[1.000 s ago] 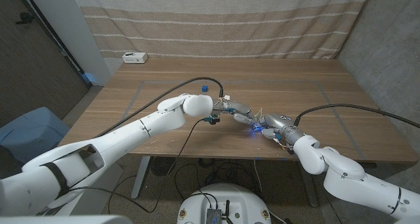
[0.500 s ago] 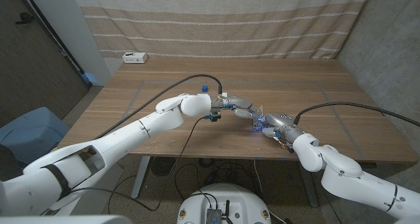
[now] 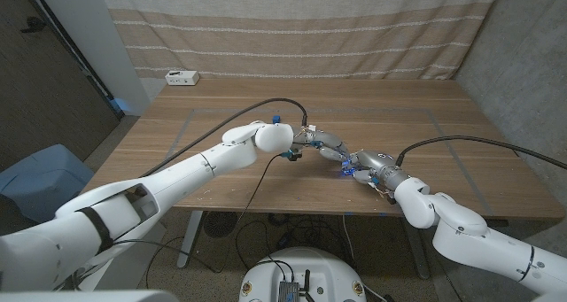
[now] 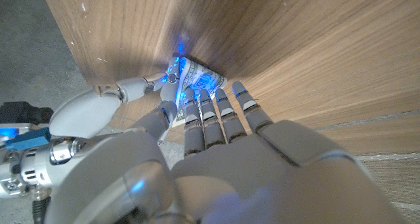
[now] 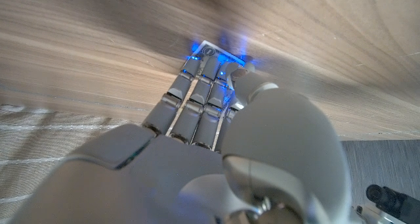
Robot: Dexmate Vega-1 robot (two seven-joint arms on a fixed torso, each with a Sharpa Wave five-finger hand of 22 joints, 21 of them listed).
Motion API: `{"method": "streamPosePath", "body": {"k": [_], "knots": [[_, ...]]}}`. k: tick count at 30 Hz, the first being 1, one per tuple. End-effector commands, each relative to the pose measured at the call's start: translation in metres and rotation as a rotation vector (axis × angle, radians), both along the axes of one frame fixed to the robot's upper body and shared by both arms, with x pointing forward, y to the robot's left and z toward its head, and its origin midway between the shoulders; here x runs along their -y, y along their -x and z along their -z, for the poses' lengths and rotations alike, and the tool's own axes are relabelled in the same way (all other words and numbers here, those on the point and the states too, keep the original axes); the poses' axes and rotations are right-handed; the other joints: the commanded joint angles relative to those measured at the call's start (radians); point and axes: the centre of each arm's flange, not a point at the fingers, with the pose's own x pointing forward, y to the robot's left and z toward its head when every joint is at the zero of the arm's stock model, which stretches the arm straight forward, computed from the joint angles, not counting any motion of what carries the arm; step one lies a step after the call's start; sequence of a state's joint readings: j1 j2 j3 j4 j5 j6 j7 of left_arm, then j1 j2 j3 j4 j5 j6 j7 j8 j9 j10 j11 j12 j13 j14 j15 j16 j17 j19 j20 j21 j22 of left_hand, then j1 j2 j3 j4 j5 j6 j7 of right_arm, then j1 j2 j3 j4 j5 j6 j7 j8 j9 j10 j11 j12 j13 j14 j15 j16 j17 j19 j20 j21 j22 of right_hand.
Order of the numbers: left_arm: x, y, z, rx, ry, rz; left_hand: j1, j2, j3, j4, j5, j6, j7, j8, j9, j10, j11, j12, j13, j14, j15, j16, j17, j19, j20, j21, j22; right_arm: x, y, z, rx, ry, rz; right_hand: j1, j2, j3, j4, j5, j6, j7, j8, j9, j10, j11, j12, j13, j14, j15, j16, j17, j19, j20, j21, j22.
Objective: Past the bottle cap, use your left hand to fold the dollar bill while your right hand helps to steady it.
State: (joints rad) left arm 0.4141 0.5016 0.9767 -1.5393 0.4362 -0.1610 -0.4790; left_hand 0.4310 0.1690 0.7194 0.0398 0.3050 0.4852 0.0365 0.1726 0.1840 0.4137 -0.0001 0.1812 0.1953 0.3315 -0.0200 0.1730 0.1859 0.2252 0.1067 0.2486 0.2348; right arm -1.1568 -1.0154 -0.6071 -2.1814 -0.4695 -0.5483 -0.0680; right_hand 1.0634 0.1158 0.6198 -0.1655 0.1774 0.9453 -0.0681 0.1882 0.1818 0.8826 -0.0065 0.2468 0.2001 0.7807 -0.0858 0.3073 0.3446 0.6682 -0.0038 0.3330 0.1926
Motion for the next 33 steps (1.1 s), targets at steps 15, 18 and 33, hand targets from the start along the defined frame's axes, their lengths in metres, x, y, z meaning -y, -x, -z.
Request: {"method": "streamPosePath", "body": {"k": [15, 18, 33], "knots": [[0.037, -0.007, 0.014, -0.011, -0.179, 0.015, -0.032, 0.003, 0.006, 0.015, -0.011, -0.018, -0.005, 0.003, 0.001, -0.018, -0.001, 0.007, 0.001, -0.014, 0.0, 0.004, -0.001, -0.014, -0.002, 0.01, 0.005, 0.027, 0.019, -0.029, 0.077, -0.186, -0.033, -0.243, -0.087, -0.064, 0.081, -0.002, -0.205, 0.071, -0.012, 0.002, -0.147, 0.109, -0.046, 0.01, -0.029, 0.035, -0.048, -0.003, 0.016, 0.07, 0.024, -0.003], [0.04, -0.007, 0.015, -0.012, -0.184, 0.018, -0.037, 0.002, 0.005, 0.019, -0.013, -0.015, -0.003, 0.005, 0.001, -0.015, 0.0, 0.009, 0.001, -0.01, -0.002, 0.007, -0.001, -0.012, -0.003, 0.011, 0.005, 0.033, 0.022, -0.033, 0.103, -0.179, -0.009, -0.266, -0.099, -0.074, 0.087, -0.001, -0.204, 0.071, -0.009, 0.002, -0.147, 0.11, -0.044, 0.011, -0.029, 0.035, -0.049, -0.002, 0.008, 0.073, 0.021, -0.003], [0.044, -0.006, 0.013, -0.004, -0.186, 0.033, -0.051, 0.003, 0.005, 0.028, -0.017, -0.011, -0.002, 0.009, 0.0, -0.013, 0.001, 0.013, 0.001, -0.009, -0.001, 0.009, -0.003, -0.015, 0.0, 0.013, 0.005, 0.046, 0.038, -0.044, 0.218, -0.191, 0.049, -0.224, -0.061, -0.005, 0.031, 0.015, -0.165, 0.053, 0.007, 0.002, -0.116, 0.076, -0.028, 0.011, -0.008, 0.012, -0.058, -0.014, -0.001, 0.062, 0.016, -0.004]]}}
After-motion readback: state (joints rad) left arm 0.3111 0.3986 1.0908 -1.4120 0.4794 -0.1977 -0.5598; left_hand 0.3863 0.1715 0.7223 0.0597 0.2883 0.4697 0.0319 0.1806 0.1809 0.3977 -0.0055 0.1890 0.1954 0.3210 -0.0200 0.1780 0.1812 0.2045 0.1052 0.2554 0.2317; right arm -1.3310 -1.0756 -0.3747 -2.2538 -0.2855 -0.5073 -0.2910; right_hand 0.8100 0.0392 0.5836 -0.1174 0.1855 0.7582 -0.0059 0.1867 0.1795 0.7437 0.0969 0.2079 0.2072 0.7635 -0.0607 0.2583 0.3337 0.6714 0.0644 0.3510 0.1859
